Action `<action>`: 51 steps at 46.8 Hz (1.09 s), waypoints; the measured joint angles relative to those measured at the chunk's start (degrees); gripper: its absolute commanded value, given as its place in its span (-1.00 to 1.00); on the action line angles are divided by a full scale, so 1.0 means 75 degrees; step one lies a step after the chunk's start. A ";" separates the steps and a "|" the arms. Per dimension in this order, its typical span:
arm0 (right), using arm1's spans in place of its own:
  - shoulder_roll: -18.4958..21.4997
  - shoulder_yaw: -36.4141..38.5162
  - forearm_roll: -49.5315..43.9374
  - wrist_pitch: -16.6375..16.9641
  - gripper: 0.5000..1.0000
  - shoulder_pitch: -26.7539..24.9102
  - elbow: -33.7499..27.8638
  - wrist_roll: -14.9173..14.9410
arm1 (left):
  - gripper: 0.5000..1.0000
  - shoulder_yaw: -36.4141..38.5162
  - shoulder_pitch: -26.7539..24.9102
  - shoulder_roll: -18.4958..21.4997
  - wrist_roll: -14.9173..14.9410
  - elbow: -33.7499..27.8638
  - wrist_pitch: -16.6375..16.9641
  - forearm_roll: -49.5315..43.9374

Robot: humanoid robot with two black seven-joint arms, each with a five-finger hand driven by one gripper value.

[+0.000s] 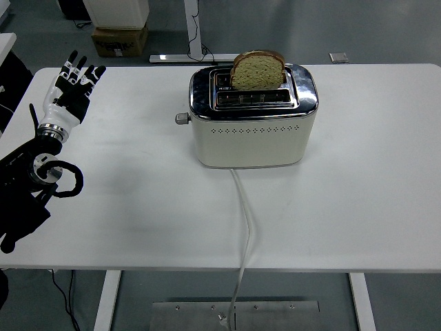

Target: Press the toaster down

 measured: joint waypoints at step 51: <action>0.0000 0.0001 0.0004 0.0000 0.99 0.0001 0.0000 0.0003 | 1.00 0.0065 -0.0055 0.0733 0.0039 -0.0064 -0.0078 0.0507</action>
